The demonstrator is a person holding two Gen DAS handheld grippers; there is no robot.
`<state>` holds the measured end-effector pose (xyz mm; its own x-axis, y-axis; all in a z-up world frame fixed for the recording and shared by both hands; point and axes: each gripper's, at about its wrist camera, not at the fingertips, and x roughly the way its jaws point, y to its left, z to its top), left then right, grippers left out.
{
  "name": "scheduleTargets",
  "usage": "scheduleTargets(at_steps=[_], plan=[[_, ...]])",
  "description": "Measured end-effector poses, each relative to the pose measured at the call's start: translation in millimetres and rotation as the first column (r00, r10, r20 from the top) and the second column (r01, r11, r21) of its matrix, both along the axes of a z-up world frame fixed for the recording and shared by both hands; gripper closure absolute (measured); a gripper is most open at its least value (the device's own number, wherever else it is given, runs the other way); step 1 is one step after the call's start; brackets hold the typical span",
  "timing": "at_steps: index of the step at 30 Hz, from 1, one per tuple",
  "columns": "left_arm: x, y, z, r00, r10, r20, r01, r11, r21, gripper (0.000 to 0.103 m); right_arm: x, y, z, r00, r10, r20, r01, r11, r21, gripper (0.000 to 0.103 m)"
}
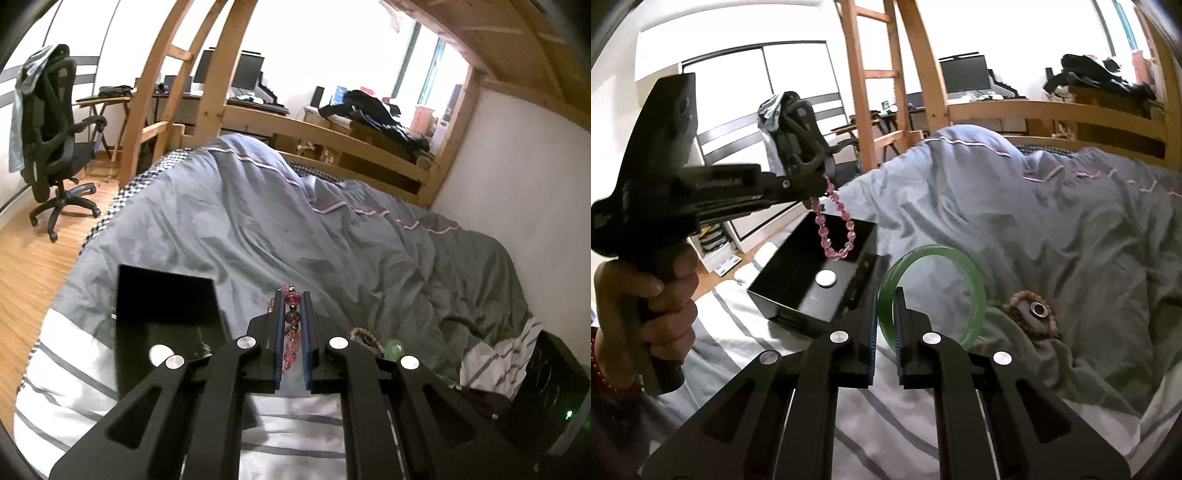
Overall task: Organize jewelry
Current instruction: 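Carry the bangle and pink bracelet over the black box and open both tools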
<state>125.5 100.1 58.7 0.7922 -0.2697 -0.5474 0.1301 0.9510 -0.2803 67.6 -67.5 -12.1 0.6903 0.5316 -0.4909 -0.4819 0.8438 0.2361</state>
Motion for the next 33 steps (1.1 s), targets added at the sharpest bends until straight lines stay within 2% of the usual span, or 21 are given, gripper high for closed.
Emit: scheduleTargets(at_steps=[6,14,24,33], plan=[[2,33,5,0.998,0.058,0.006,-0.058,0.998,-0.025,0.095,6,32,5,0.999,0.049,0.013,-0.049,0.999,-0.005,0.094],[10,64,0,0.995,0.101,-0.027,-0.102,0.994,-0.032,0.095,16,81,9,0.992,0.126,0.018,-0.126,0.992,-0.017,0.094],[25,96,-24,0.976,0.171,-0.136,-0.176,0.984,-0.031,0.095,30,130,-13,0.975,0.22,-0.039,-0.222,0.973,-0.058,0.094],[33,106,-41,0.952,0.197,-0.235,-0.211,0.977,-0.036,0.095,40,150,-33,0.967,0.234,-0.097,-0.243,0.965,-0.1,0.092]])
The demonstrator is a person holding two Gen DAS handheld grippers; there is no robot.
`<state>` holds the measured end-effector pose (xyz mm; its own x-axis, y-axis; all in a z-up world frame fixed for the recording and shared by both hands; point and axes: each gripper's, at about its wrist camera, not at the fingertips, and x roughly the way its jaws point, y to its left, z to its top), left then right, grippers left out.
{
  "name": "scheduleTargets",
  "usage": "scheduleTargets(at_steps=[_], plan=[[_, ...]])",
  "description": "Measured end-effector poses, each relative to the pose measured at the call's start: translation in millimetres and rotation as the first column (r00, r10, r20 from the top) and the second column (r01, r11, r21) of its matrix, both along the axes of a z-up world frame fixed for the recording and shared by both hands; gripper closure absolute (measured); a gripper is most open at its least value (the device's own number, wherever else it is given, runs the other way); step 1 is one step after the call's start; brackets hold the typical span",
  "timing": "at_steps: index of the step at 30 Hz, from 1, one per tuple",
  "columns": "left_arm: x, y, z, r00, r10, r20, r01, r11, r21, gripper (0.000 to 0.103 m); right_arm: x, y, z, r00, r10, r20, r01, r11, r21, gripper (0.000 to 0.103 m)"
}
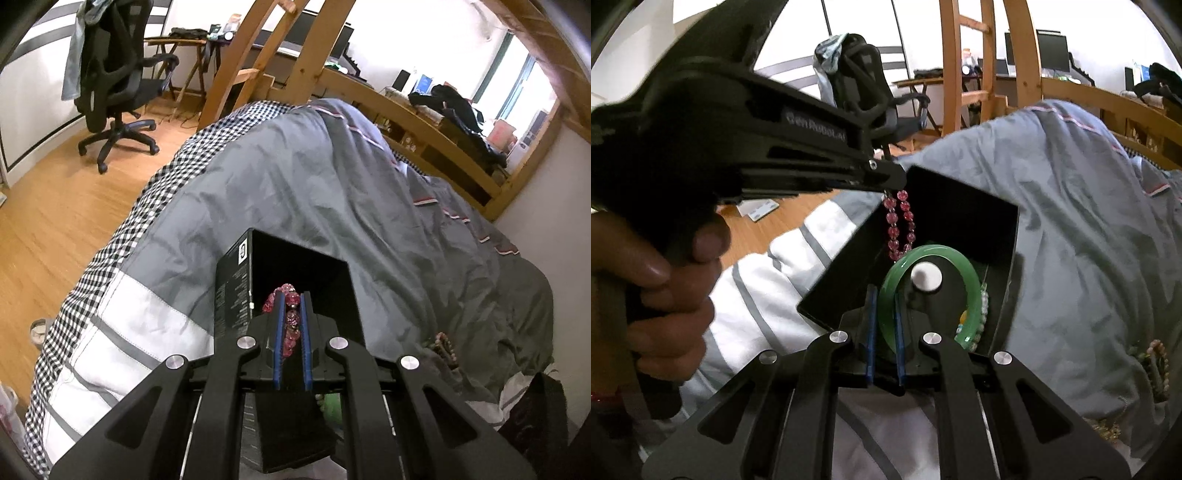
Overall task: Organize jewelry
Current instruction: 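Carry the bangle and pink bracelet over the black box and open both tools, then grasp the brown bead bracelet with the right tool while the left tool grasps the gold chain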
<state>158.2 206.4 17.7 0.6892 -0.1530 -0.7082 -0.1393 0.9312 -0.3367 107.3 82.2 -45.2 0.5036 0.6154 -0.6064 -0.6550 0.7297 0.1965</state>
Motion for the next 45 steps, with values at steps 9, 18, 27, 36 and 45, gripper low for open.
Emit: scheduleTargets(at_steps=[9,18,27,36,45], plan=[[-11,-3,16,0.995,0.032,0.097,-0.038,0.998,0.053,0.049,-3,-22,14,0.996,-0.084,0.042,0.082,0.995,0.053,0.02],[-19,-27,27,0.983,-0.03,0.182,0.017,0.997,0.075,0.013,-7,-106,47,0.95,-0.295,0.102,0.293,0.956,0.027,0.004],[-18,-73,18,0.974,-0.155,0.165,0.134,0.982,0.13,0.009,-19,-188,46,0.894,-0.428,0.13,0.437,0.899,-0.043,0.004],[-25,-153,-7,0.934,-0.34,0.11,0.317,0.93,0.184,0.009,-23,-232,42,0.844,-0.496,0.205,0.522,0.847,-0.1,0.004],[-32,-220,-58,0.856,-0.516,-0.038,0.508,0.825,0.246,0.014,7,-252,24,0.844,-0.516,0.144,0.529,0.845,-0.075,0.004]])
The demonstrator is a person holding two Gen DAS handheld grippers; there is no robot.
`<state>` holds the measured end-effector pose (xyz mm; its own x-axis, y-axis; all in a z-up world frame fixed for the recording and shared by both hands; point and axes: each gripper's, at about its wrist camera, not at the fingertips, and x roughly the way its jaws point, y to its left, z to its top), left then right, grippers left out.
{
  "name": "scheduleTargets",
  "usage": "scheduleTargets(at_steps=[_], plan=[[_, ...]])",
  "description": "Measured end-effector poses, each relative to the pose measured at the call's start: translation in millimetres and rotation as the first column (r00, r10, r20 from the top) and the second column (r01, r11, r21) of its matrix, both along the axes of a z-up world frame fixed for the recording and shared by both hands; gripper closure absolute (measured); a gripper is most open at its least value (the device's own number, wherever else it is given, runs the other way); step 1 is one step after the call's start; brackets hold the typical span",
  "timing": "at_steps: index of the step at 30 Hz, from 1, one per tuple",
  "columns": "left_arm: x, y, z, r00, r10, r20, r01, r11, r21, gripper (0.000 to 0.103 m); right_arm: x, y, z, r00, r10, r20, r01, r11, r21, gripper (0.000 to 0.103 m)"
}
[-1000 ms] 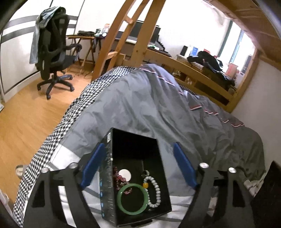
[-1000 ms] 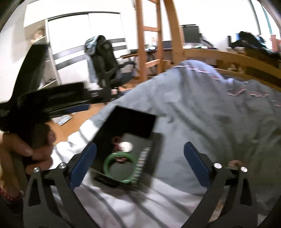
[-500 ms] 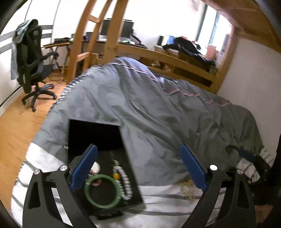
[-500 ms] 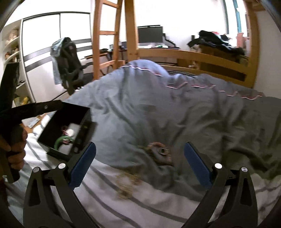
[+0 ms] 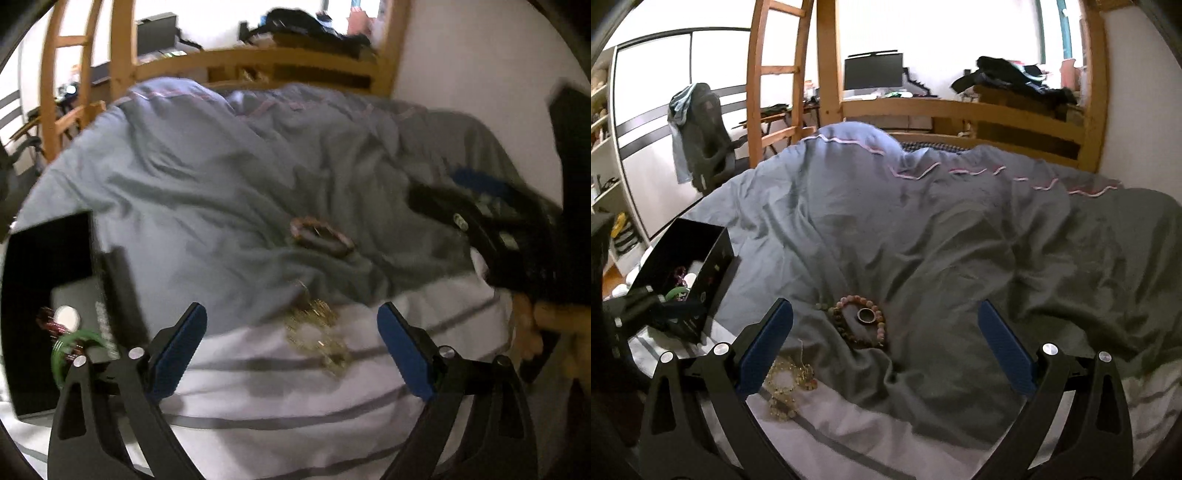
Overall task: Organize jewelry
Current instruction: 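Grasp the brown bead bracelet with the right tool while the left tool grasps the gold chain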
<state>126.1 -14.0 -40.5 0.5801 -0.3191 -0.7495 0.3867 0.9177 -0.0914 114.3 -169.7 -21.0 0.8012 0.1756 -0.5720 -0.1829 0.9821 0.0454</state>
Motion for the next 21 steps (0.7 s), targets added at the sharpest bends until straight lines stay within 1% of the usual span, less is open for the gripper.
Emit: scheduleTargets(at_steps=[1,2,3,4,5,6,7,8,9,10,12,13,14,15,16,17,18,20,21], plan=[[0,-5,-6,1.0,-0.016,-0.019,0.017,1.0,0.015,0.019,6,3,-5,1.0,0.018,-0.009,-0.018,1.0,0.001,0.004],[1,-10,-12,0.999,-0.032,-0.044,0.033,0.999,0.025,0.026,11,7,-9,0.999,0.03,-0.018,-0.029,1.0,0.007,0.004],[2,-13,-18,0.997,-0.042,-0.067,0.043,0.999,0.026,0.029,18,9,-15,0.999,0.045,-0.028,-0.044,0.999,0.025,0.004],[4,-17,-24,0.994,-0.05,-0.094,0.053,0.998,0.025,0.033,23,12,-19,0.998,0.054,-0.039,-0.052,0.998,0.042,0.006],[5,-19,-29,0.992,-0.057,-0.109,0.06,0.998,0.027,0.038,30,15,-24,0.996,0.068,-0.057,-0.065,0.996,0.064,0.013],[6,-23,-36,0.989,-0.068,-0.129,0.074,0.996,0.041,0.04,35,18,-27,0.994,0.081,-0.067,-0.076,0.994,0.076,0.026],[7,-25,-40,0.988,-0.074,-0.138,0.082,0.996,0.048,0.043,43,21,-32,0.991,0.099,-0.087,-0.091,0.992,0.085,0.031],[8,-28,-45,0.985,-0.08,-0.154,0.09,0.994,0.056,0.049,49,23,-37,0.989,0.104,-0.105,-0.096,0.992,0.084,0.037],[10,-29,-48,0.983,-0.078,-0.165,0.089,0.994,0.063,0.052,55,24,-42,0.987,0.107,-0.12,-0.097,0.992,0.086,0.043],[12,-29,-53,0.981,-0.069,-0.179,0.083,0.994,0.073,0.055,59,24,-46,0.985,0.109,-0.131,-0.097,0.991,0.093,0.045],[16,-27,-56,0.979,-0.059,-0.195,0.072,0.996,0.061,0.061,68,23,-57,0.98,0.106,-0.167,-0.088,0.99,0.11,0.053],[18,-25,-56,0.978,-0.051,-0.2,0.062,0.997,0.049,0.066,72,23,-62,0.978,0.104,-0.182,-0.084,0.99,0.116,0.056],[20,-22,-55,0.978,-0.04,-0.203,0.048,0.998,0.036,0.073,76,23,-68,0.975,0.103,-0.197,-0.08,0.989,0.123,0.062],[21,-20,-54,0.978,-0.031,-0.204,0.037,0.999,0.027,0.076,79,23,-73,0.972,0.104,-0.21,-0.078,0.989,0.127,0.071],[22,-16,-52,0.979,-0.016,-0.205,0.02,1.0,0.017,0.083,82,23,-77,0.969,0.104,-0.223,-0.075,0.988,0.132,0.074],[22,-14,-51,0.979,-0.01,-0.204,0.012,1.0,0.012,0.087,84,24,-82,0.966,0.101,-0.238,-0.07,0.988,0.135,0.084],[22,-11,-49,0.98,0.001,-0.2,0.0,1.0,0.005,0.088,85,25,-85,0.964,0.1,-0.246,-0.067,0.988,0.138,0.09],[21,-7,-46,0.981,0.013,-0.192,-0.015,1.0,-0.008,0.089,86,28,-91,0.959,0.109,-0.261,-0.075,0.988,0.137,0.093],[21,-6,-43,0.983,0.019,-0.183,-0.021,1.0,-0.013,0.09,85,29,-92,0.959,0.112,-0.262,-0.079,0.988,0.134,0.097]])
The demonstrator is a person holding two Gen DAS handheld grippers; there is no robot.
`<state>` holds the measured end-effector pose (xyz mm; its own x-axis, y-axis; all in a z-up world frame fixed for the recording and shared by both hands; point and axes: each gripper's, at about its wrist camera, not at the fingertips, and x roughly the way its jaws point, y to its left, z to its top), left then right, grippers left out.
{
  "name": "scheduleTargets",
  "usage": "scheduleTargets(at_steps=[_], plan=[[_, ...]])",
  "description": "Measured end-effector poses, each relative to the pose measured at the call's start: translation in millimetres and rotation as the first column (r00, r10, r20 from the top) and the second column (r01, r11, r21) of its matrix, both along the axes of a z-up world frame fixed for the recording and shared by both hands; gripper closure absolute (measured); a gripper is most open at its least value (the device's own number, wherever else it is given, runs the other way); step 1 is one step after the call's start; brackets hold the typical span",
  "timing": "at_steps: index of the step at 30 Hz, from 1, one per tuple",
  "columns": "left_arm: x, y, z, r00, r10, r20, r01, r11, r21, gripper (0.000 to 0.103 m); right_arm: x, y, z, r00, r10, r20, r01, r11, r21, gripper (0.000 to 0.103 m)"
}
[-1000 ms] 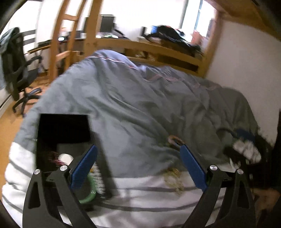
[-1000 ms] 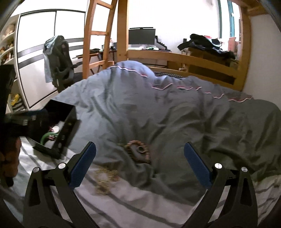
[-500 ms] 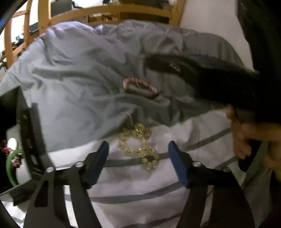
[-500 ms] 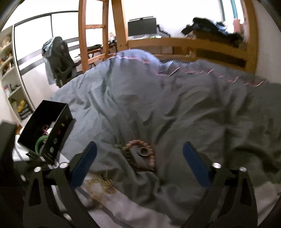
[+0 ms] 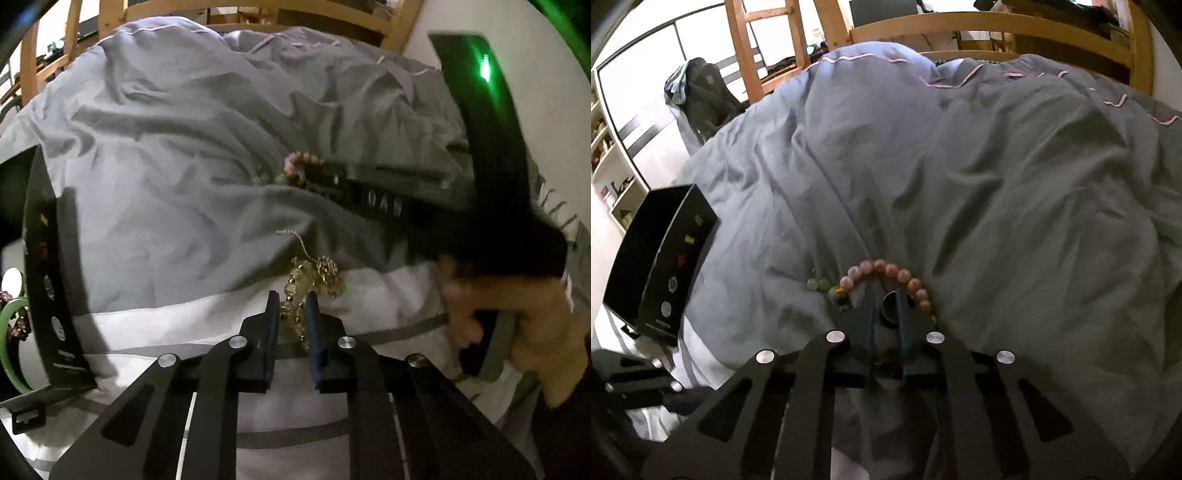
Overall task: Organize jewelry
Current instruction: 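Grasp the brown bead bracelet with the right tool while the left tool grasps the gold chain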
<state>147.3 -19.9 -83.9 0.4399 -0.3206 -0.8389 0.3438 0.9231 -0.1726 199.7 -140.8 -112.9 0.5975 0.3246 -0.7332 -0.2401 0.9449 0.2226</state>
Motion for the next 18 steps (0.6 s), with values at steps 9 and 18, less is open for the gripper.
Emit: scheduleTargets(at_steps=[9,18], plan=[[-3,14,21,0.997,0.041,0.068,-0.038,0.998,-0.05,0.095,-6,-17,21,0.997,-0.05,0.061,0.042,0.993,0.114,0.1],[-4,15,35,0.991,0.074,0.108,-0.069,0.996,-0.05,0.095,-2,-19,25,0.998,-0.049,0.025,0.047,0.994,0.1,0.089]])
